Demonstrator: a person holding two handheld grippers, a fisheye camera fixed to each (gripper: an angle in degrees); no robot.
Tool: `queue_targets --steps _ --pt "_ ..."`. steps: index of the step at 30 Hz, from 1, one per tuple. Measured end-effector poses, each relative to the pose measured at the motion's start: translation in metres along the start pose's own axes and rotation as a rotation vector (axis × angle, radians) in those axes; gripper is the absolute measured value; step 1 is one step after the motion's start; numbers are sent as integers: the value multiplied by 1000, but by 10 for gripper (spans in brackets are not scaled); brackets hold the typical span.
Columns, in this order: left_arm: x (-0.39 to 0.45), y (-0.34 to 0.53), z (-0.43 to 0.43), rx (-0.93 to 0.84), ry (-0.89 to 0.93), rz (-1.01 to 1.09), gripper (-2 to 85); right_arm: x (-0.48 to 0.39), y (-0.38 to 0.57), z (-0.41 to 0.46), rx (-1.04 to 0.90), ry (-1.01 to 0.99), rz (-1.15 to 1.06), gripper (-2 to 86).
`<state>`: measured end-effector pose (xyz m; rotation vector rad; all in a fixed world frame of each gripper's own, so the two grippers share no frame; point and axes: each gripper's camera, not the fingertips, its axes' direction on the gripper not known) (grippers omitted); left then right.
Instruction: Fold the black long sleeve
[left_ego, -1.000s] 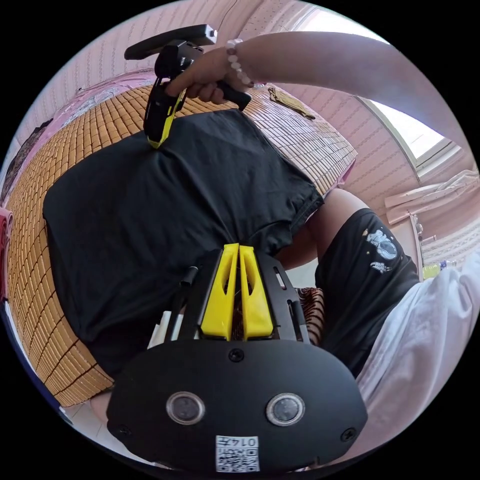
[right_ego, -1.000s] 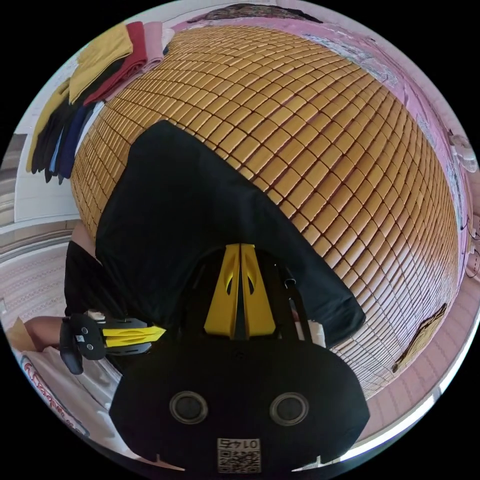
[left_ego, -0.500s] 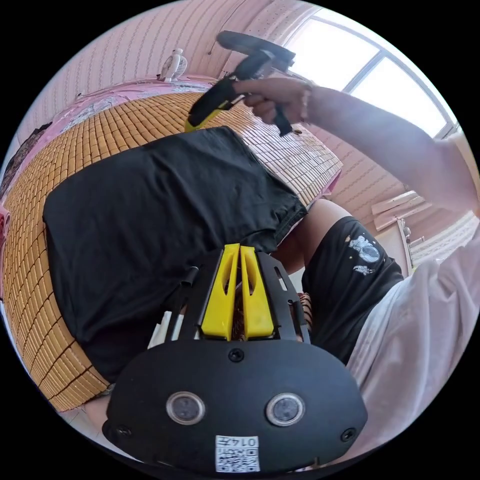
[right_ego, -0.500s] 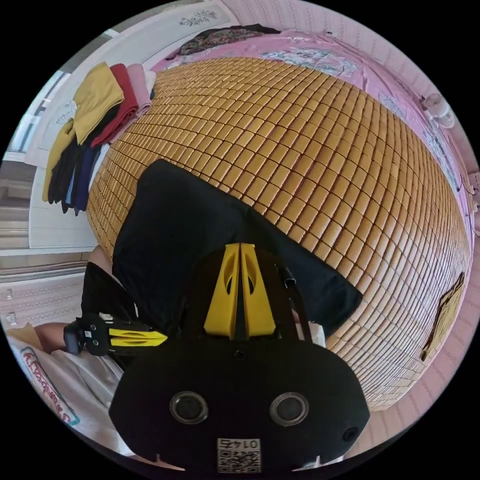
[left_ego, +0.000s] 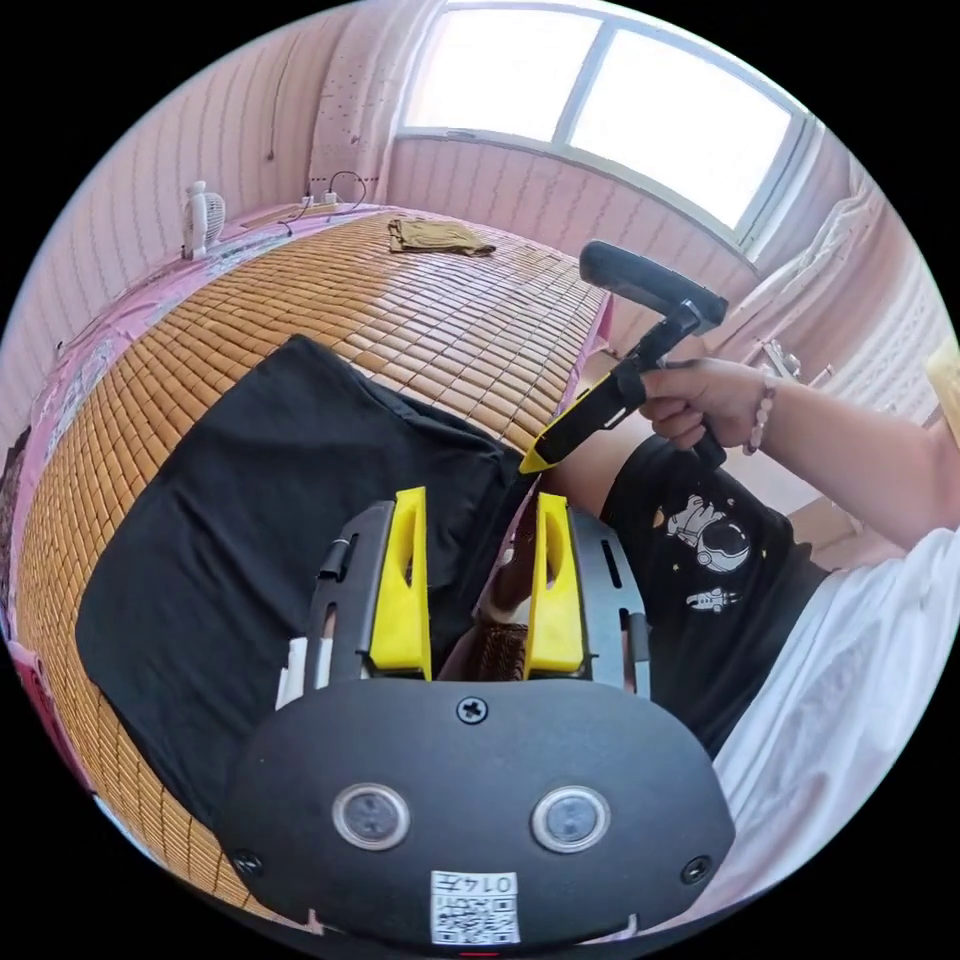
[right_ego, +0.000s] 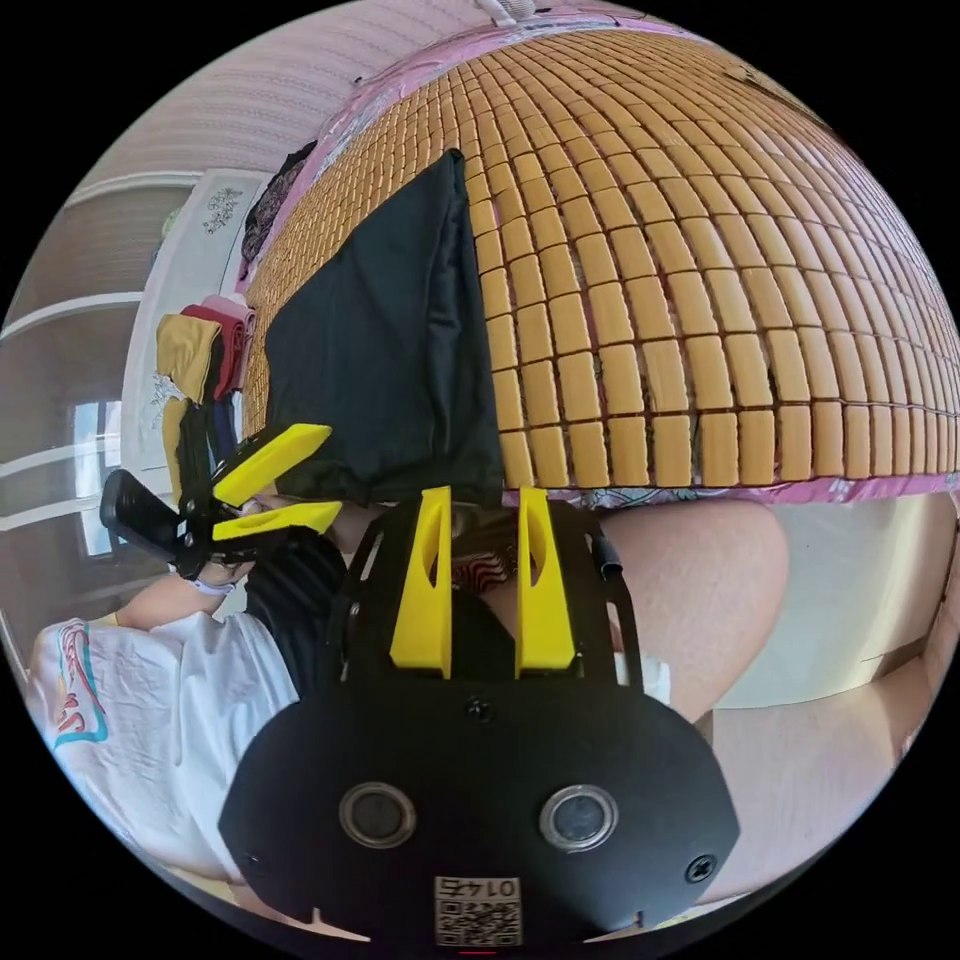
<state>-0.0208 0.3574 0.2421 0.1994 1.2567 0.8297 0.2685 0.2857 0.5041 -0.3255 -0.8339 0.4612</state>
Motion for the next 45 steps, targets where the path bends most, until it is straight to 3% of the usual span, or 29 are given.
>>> queue_targets --steps 12,16,18,20,24,28,35,45 --pt "50 -37 61 -200 -60 159 160 70 35 -19 72 -146 -42 10" --pt "54 -39 64 -249 -181 94 58 83 52 -32 172 -449 -84 11" --pt "53 -38 55 -248 -233 54 20 82 56 -31 170 -492 -110 15" --pt "54 -30 38 -233 -152 19 5 84 61 -32 186 -478 -129 23" --pt "66 -5 7 -204 -57 47 -1 127 72 -37 370 -458 45 85" --pt "86 28 -22 -201 -9 95 -2 154 64 -17 371 -429 150 118" --pt "89 52 -57 -180 -15 56 -3 165 60 -11 442 -357 329 36" --pt "85 21 -116 0 -94 80 -4 157 110 -84 647 -381 179 4"
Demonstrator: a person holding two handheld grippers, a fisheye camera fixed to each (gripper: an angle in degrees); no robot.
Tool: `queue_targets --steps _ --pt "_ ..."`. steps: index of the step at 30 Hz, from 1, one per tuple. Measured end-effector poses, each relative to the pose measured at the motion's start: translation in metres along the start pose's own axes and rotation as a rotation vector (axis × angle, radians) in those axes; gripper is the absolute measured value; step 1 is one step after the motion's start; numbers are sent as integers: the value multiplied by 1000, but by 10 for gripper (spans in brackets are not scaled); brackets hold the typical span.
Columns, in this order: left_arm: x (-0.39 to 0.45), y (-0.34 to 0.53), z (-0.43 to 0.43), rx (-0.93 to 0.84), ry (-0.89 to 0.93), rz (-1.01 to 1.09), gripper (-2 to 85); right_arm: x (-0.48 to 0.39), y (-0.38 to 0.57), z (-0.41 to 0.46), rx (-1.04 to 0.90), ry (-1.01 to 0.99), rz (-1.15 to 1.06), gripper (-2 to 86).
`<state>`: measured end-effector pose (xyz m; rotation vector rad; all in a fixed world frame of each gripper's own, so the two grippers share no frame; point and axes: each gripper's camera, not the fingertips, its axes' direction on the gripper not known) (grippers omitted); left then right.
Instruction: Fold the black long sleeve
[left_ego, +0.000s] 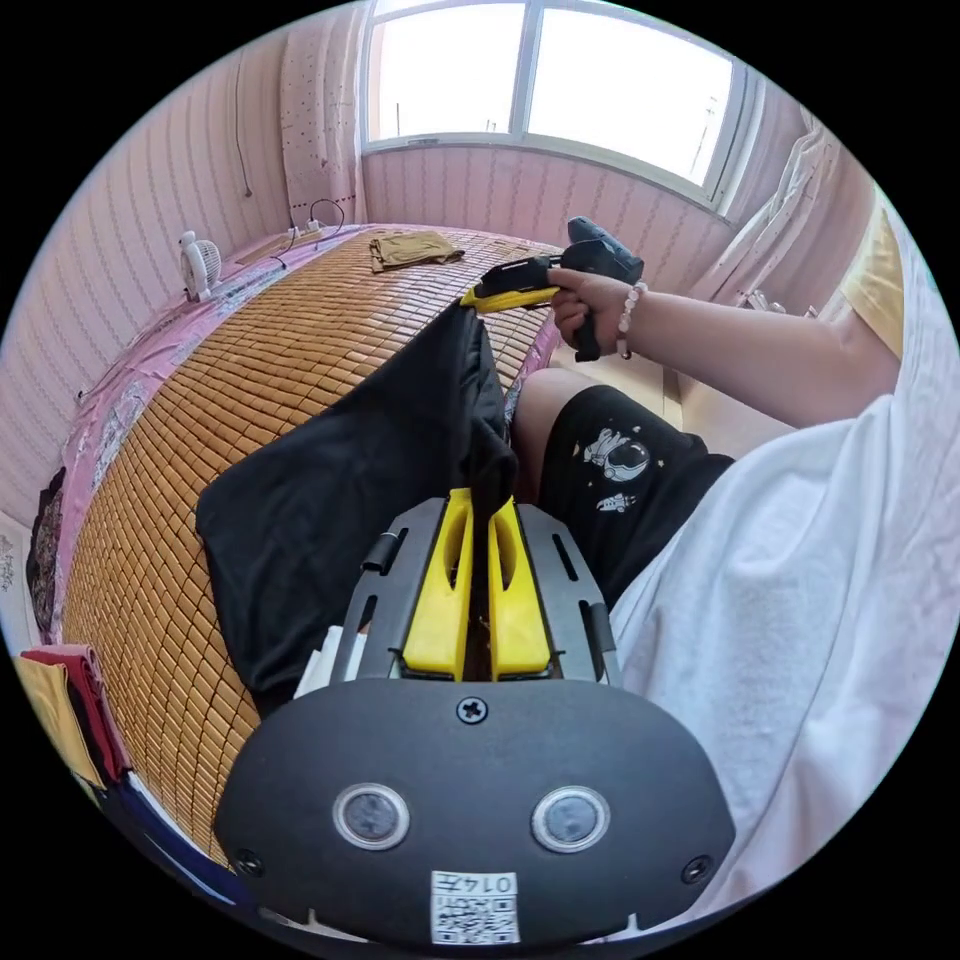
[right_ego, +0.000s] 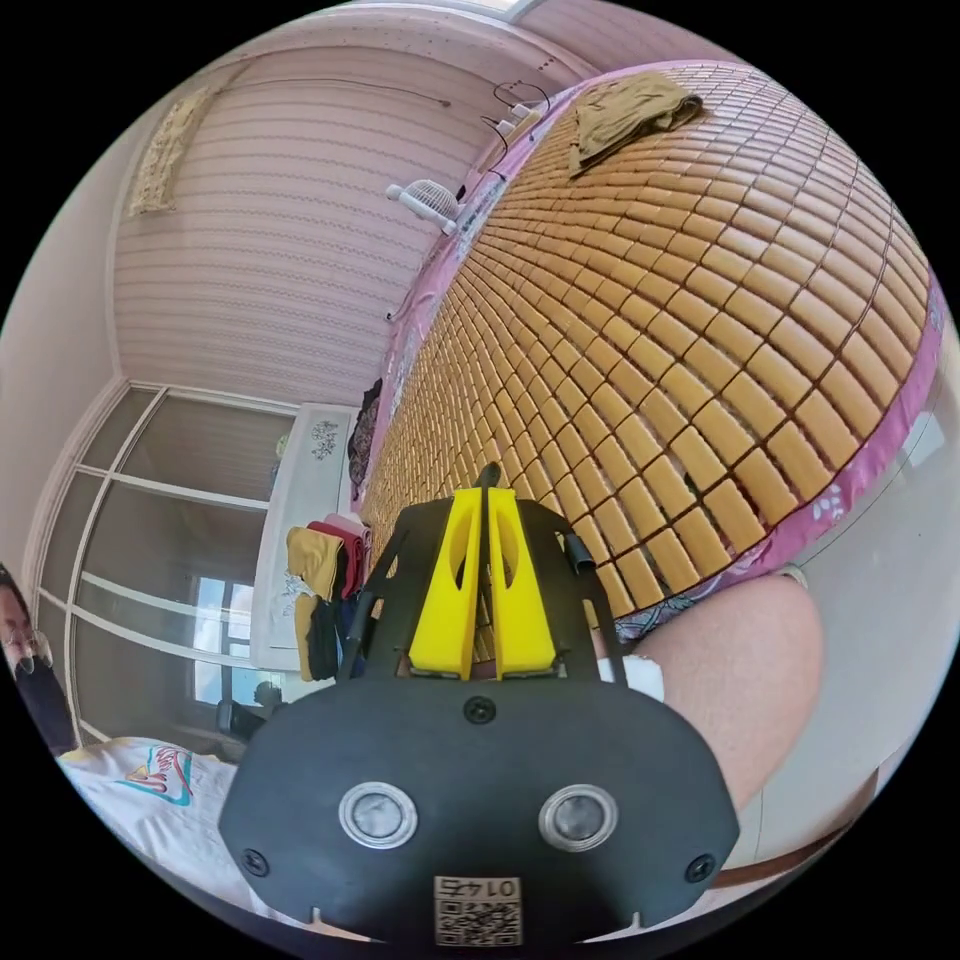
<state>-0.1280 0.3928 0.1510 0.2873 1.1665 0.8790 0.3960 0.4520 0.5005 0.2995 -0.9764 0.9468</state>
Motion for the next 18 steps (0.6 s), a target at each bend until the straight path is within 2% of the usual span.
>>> queue_targets --steps 4,8,12,15,17,18 --pt "-14 -1 -27 97 36 -70 -4 -36 5 -35 43 -5 -78 4" --pt "-39 15 -56 138 5 -190 -3 -85 -3 -18 -20 7 -176 5" --pt "-74 36 -78 152 -65 -323 4 -162 -20 57 -157 -22 -344 11" --pt "-125 60 -86 151 -181 -581 24 -220 -24 130 -224 22 -447 24" --pt "-170 91 -78 103 -234 -811 58 -245 -24 177 -267 94 -512 43" --pt "-180 99 -73 78 -229 -855 62 -254 -24 209 -315 177 -545 54"
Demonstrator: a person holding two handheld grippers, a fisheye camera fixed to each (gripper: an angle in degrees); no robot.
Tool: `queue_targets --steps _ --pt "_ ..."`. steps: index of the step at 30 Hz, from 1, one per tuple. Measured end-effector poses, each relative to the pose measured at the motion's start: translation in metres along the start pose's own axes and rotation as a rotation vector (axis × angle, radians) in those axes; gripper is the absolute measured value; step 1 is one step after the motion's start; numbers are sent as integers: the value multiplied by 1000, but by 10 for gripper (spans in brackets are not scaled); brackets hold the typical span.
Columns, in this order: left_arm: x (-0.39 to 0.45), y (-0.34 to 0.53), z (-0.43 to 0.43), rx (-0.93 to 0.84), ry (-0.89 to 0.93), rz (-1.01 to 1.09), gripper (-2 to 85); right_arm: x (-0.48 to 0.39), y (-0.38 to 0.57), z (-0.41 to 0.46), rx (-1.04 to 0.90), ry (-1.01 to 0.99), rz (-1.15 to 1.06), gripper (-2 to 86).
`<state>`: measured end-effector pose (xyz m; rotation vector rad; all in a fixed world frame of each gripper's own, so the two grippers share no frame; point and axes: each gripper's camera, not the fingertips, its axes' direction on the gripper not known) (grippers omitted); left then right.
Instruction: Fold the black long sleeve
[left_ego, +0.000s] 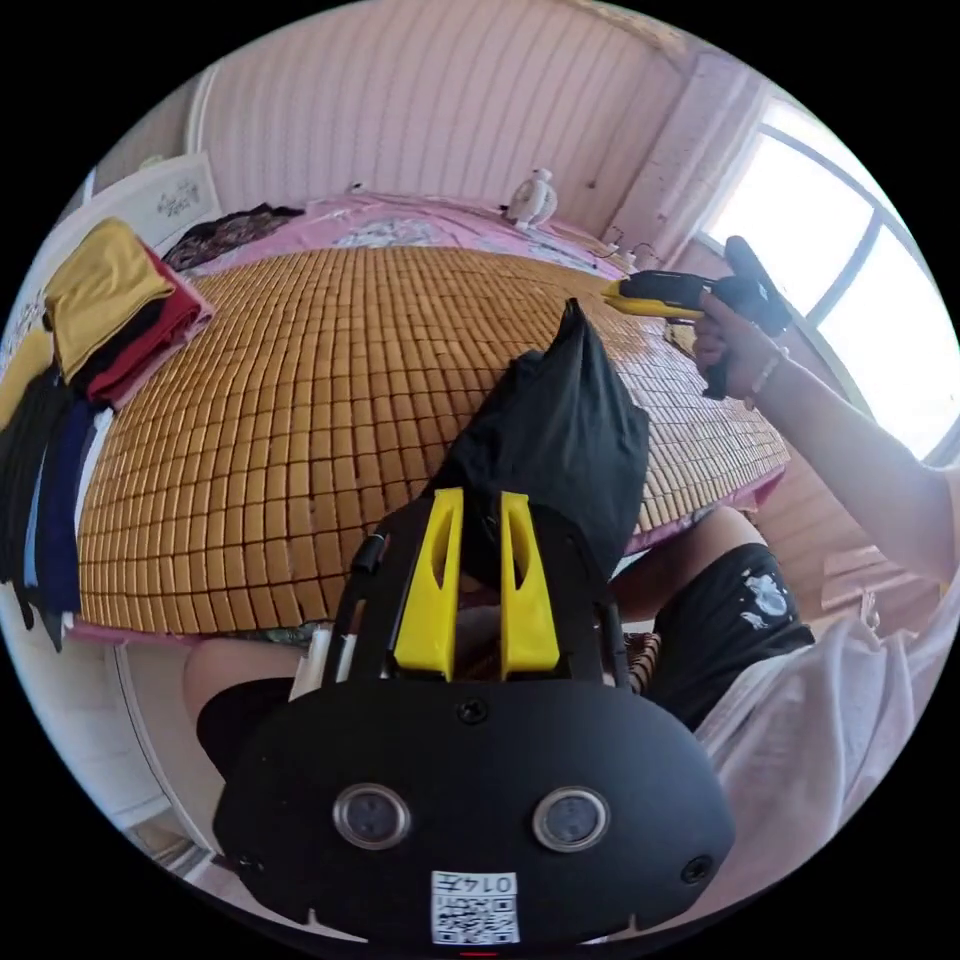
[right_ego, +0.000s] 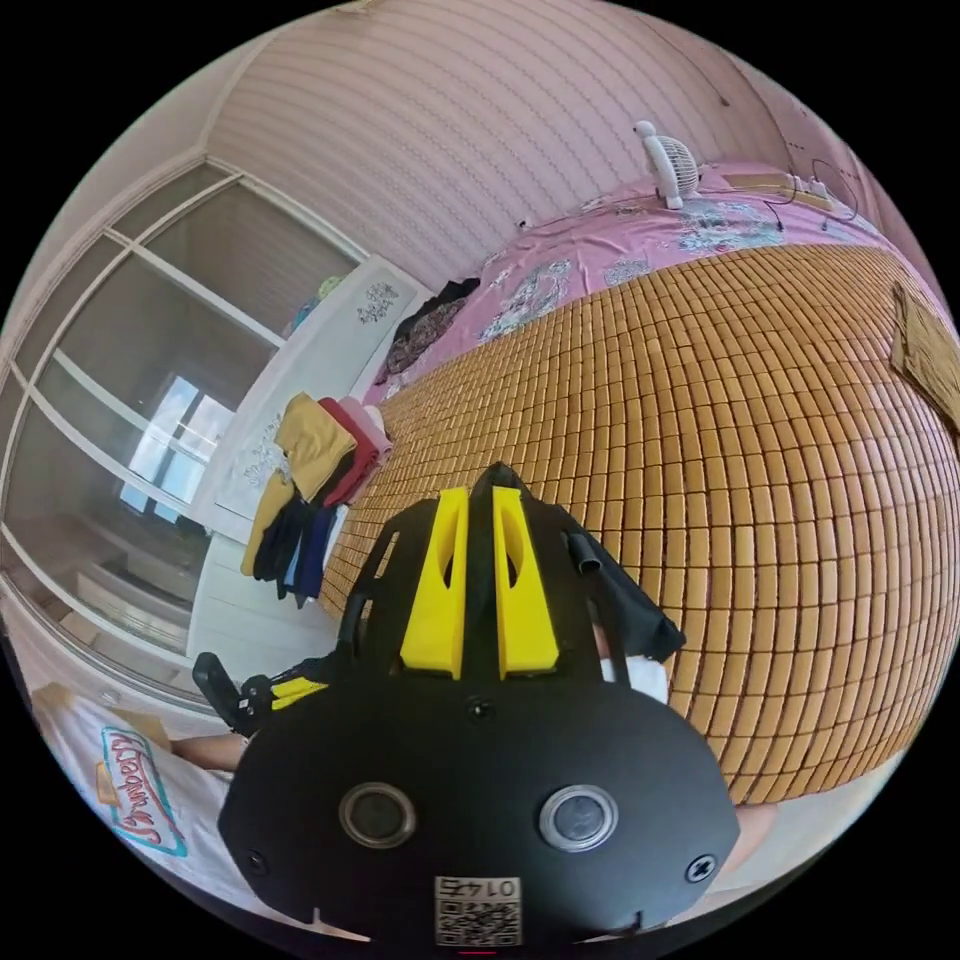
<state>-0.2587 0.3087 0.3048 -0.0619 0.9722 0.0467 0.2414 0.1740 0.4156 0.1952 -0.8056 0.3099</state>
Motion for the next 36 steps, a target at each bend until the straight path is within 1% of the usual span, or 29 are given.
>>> queue_targets --steps 1,2,4,5,9,12,15,18,20,22,23,25,27,31,33,35,36 --pt "-22 -3 12 -64 -4 -75 67 -3 -12 25 -81 80 22 61" --pt "-42 -6 20 -121 9 -158 68 -3 -16 35 -111 103 35 66" --pt "-63 -9 23 -169 56 -260 67 -7 -26 58 -172 96 25 85" --pt "-71 -13 21 -162 84 -289 64 -9 -28 62 -179 100 18 90" --pt "-74 -34 18 -121 113 -288 69 -29 -43 85 -247 213 -97 114" --pt "-69 -57 31 -138 144 -274 99 -42 -55 112 -343 267 -143 131" --pt "-62 -79 45 -166 106 -253 113 -57 -65 134 -386 298 -174 136" --pt "-54 -93 47 -180 58 -246 105 -69 -72 152 -417 321 -189 137" --pt "-44 -97 44 -192 -6 -171 81 -78 -75 157 -412 336 -212 137" --pt "-42 -100 39 -197 -10 -165 61 -90 -78 163 -417 360 -242 137" --pt "-41 -101 34 -183 63 -143 27 -93 -79 164 -417 368 -251 137" --pt "-37 -104 22 -157 95 -152 3 -102 -80 166 -414 392 -289 136" --pt "-26 -106 6 -142 76 -116 -3 -108 -81 166 -412 400 -306 135" --pt "-2 -103 -34 -95 121 -108 -5 -118 -86 163 -417 379 -319 134" --pt "2 -99 -33 -112 109 -129 -3 -122 -85 157 -384 355 -342 134" --pt "-2 -94 -14 -154 40 -170 5 -125 -85 154 -364 344 -351 134" --pt "-3 -94 -9 -168 43 -183 9 -127 -86 154 -364 331 -351 135"
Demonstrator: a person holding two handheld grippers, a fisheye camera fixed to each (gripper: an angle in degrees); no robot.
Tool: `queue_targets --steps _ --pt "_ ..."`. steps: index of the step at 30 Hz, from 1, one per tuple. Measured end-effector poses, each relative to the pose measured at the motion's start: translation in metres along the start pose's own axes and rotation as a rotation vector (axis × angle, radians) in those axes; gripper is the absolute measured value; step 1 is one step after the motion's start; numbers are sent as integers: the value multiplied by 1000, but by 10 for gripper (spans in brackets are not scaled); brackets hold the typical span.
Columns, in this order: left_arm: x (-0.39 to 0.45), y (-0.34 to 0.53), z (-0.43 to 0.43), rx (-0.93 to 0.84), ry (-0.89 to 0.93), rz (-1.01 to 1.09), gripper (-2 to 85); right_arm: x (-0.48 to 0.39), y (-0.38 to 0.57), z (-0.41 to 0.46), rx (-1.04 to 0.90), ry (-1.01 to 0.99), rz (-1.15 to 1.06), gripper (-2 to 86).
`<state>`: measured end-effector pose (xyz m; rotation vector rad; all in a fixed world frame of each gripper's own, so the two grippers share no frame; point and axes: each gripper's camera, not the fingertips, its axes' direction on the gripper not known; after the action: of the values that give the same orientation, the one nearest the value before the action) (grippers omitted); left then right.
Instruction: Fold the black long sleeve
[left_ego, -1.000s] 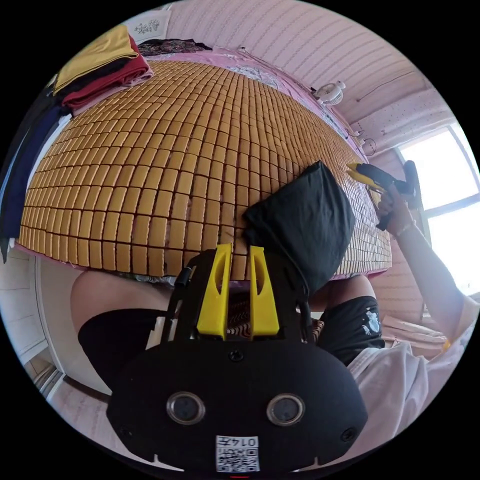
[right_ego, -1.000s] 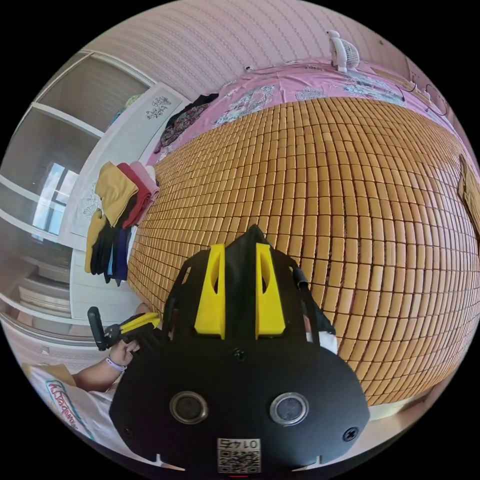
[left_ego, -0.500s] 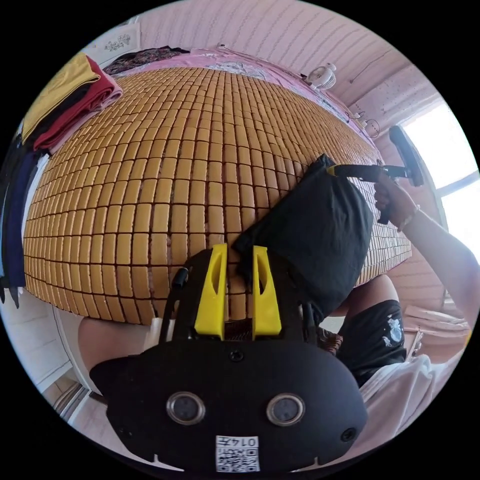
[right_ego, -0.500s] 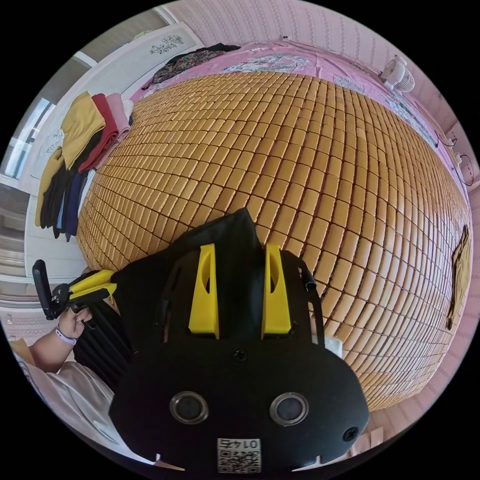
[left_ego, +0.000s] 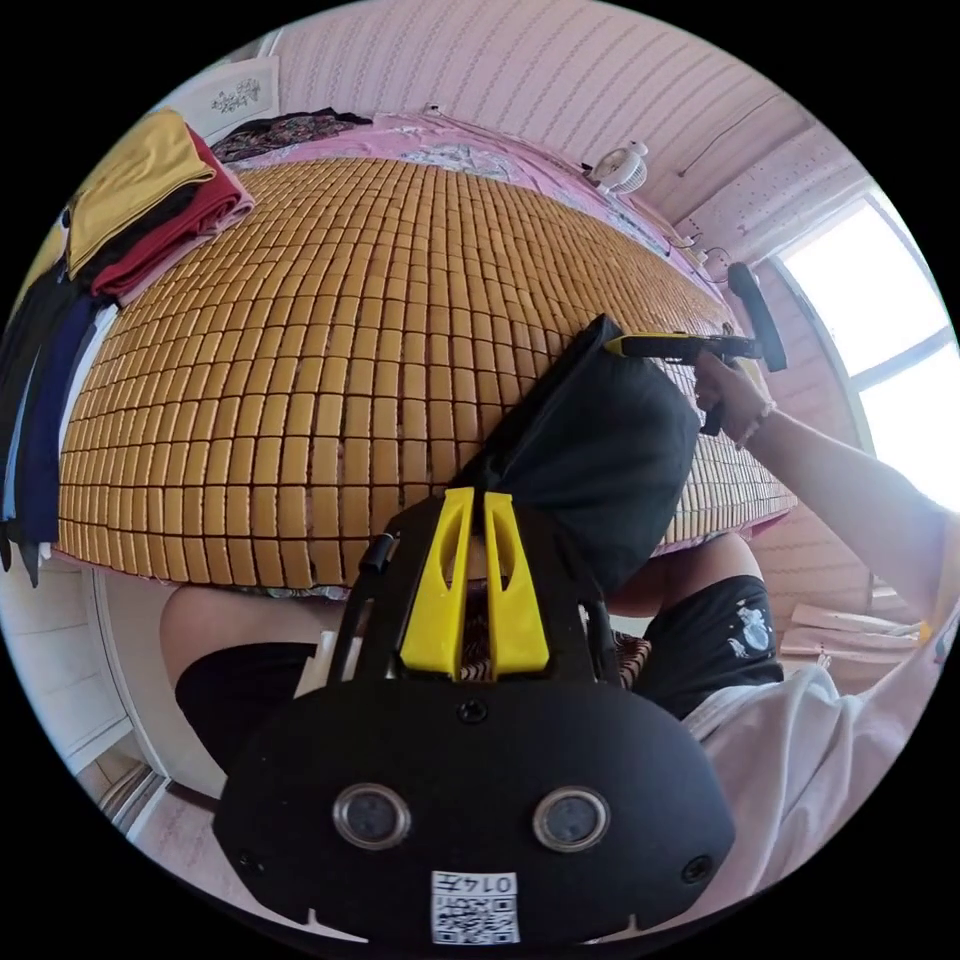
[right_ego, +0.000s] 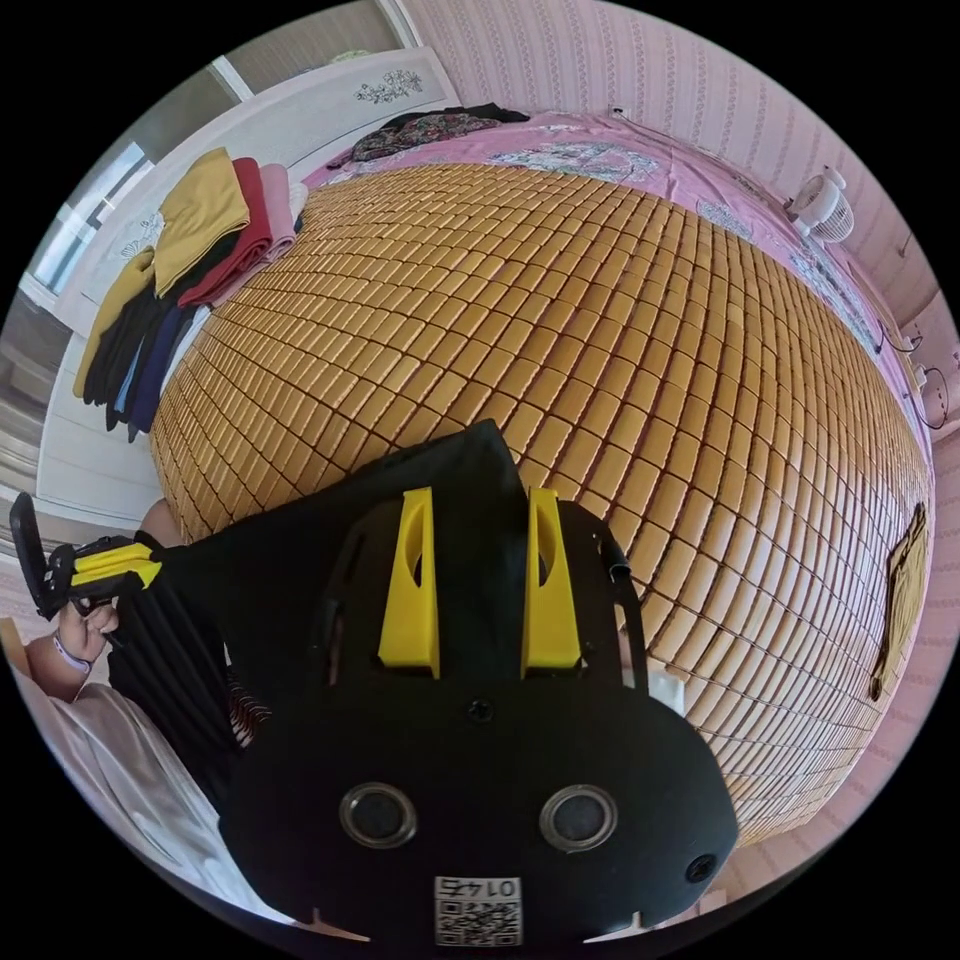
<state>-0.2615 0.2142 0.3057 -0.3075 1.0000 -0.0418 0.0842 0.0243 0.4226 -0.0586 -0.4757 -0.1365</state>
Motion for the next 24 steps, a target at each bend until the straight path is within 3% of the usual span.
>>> queue_targets --steps 6,15,20,24 --pt "-3 -8 29 -50 14 -37 50 -10 -5 1 -37 61 -4 126" --pt "38 0 19 26 -178 71 104 -19 6 -6 -37 91 -13 77" --pt "58 10 30 -67 -176 127 44 -20 29 -14 -25 121 -12 35" --pt "59 21 21 -48 -173 146 9 -9 61 -40 54 5 39 24"
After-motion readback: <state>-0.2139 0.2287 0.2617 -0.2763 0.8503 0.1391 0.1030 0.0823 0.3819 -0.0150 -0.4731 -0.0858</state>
